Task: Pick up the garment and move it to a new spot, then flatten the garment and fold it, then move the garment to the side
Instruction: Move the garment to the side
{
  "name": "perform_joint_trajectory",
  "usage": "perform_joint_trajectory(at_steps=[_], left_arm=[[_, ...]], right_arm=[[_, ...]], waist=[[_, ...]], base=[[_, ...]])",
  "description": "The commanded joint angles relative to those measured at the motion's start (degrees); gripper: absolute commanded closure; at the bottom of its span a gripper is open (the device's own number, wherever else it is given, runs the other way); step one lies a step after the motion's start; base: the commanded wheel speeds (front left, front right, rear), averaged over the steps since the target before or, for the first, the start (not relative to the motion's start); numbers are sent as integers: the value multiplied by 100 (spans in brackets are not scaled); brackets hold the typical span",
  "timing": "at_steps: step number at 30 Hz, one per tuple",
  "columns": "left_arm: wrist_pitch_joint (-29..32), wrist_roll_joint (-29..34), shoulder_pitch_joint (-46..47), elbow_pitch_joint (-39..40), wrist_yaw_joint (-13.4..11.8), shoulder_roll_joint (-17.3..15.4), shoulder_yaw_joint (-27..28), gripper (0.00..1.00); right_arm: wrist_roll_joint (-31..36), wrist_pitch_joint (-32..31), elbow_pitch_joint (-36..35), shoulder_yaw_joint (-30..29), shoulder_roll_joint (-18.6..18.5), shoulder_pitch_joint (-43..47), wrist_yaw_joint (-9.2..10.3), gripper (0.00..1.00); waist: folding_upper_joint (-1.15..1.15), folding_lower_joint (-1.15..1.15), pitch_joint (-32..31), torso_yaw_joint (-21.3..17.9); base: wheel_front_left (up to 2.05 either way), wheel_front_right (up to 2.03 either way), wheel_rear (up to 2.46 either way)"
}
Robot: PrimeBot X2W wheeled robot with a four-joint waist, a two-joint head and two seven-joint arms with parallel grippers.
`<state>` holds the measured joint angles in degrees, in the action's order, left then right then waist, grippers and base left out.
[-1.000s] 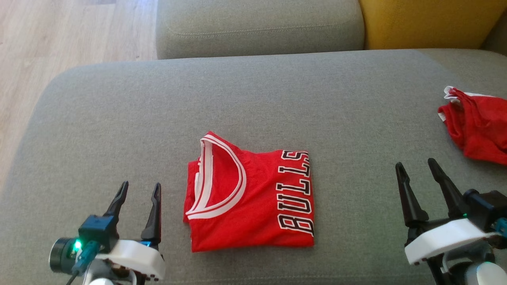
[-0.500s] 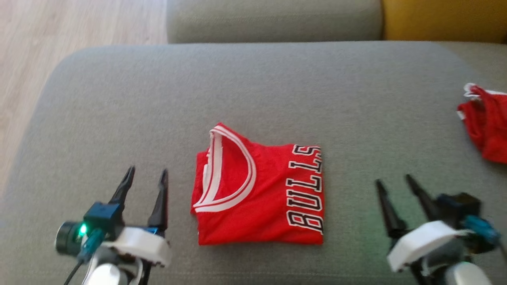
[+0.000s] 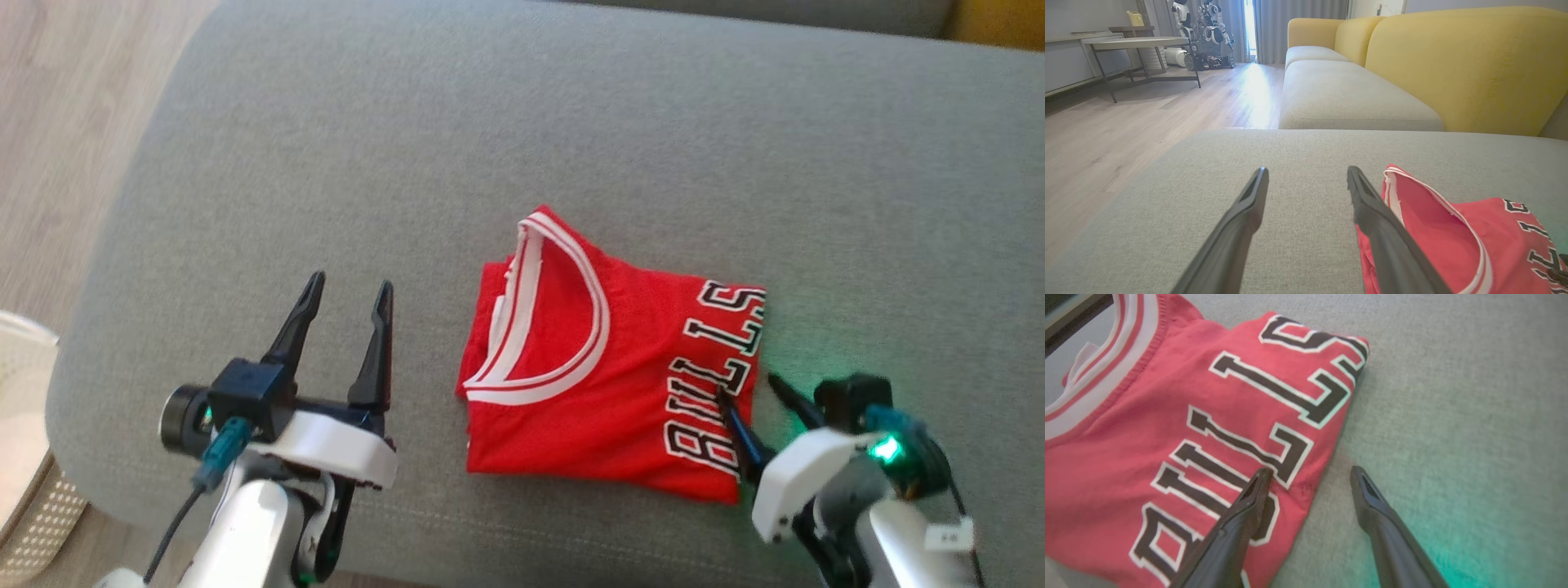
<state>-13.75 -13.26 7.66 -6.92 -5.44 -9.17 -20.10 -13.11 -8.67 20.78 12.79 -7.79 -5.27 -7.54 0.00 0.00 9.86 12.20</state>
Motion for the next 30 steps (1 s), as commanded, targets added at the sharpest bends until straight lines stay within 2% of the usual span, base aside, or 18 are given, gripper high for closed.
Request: perform_joint_trajectory(at_steps=[1, 2, 3, 4, 6, 10, 16, 23, 26, 30], left_arm=[[-65, 29, 352, 133, 50, -18, 155, 0], [-76, 32, 376, 117, 51, -9, 161, 0], [-84, 35, 393, 102, 49, -1, 168, 0], [-91, 38, 403, 87, 44, 3, 179, 0], [-97, 42, 408, 74, 38, 5, 190, 0], [-114, 58, 383, 65, 30, -37, 255, 0], [-120, 79, 318, 123, 24, -112, 310, 0], [-109, 117, 383, 243, 23, -200, 307, 0], [-71, 147, 482, 291, 48, -230, 263, 0], [-13, 198, 631, 369, 59, -251, 204, 0]], right_arm=[[-38, -31, 14, 120, 15, -278, 5, 0], [-49, -40, 90, 124, 30, -339, 5, 0], [-74, -75, 172, 141, 39, -395, 5, 65], [-85, -100, 240, 165, 37, -451, 5, 100], [-103, -109, 290, 191, 28, -502, 5, 100], [-140, -26, 298, 342, -122, -753, 5, 100], [-110, 66, 74, 520, -471, -1002, 5, 100], [-184, 155, -43, 872, -1075, -1753, 5, 100], [-284, 217, 94, 956, -1418, -2220, 5, 100], [-438, 352, 390, 743, -1889, -2776, 5, 100]], waist=[[0, 0, 197, 165], [0, 0, 227, 166], [0, 0, 246, 162], [0, 0, 261, 147], [0, 0, 269, 124], [0, 0, 228, -162], [0, 0, 103, -833], [0, 0, 162, -1640], [0, 0, 275, -1842], [0, 0, 495, -1963]], base=[[0, 0, 0], [0, 0, 0], [0, 0, 0], [0, 0, 0], [0, 0, 0], [0, 0, 0], [0, 0, 0], [0, 0, 0], [0, 0, 0], [0, 0, 0]])
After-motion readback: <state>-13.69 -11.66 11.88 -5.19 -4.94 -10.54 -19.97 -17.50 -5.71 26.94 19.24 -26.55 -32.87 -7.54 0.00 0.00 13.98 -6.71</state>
